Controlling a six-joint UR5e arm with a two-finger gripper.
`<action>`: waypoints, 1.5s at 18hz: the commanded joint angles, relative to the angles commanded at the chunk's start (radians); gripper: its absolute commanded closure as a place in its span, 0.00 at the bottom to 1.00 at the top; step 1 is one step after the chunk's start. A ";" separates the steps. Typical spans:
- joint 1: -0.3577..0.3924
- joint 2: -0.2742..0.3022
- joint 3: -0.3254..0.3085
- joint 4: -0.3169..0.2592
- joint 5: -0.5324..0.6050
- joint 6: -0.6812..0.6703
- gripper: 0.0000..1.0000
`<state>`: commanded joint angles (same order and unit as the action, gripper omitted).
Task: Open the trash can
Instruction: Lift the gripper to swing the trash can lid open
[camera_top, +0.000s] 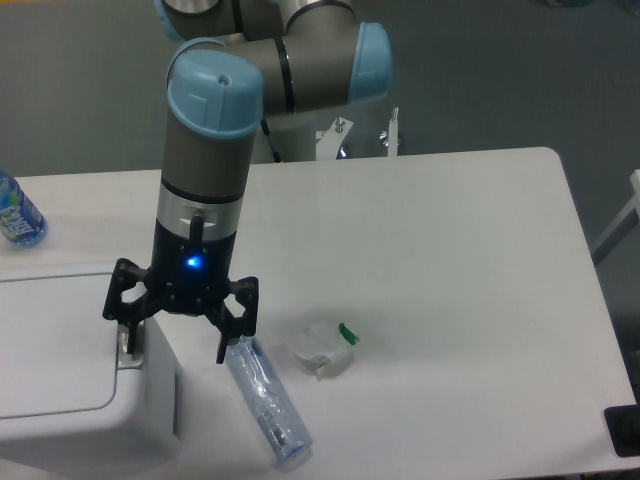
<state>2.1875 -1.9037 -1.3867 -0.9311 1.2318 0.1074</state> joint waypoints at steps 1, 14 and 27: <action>0.000 0.000 0.000 0.000 0.000 0.000 0.00; 0.000 -0.023 0.020 0.006 0.002 0.006 0.00; 0.113 0.038 0.046 -0.064 0.139 0.321 0.00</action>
<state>2.3009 -1.8654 -1.3406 -0.9952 1.3709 0.4287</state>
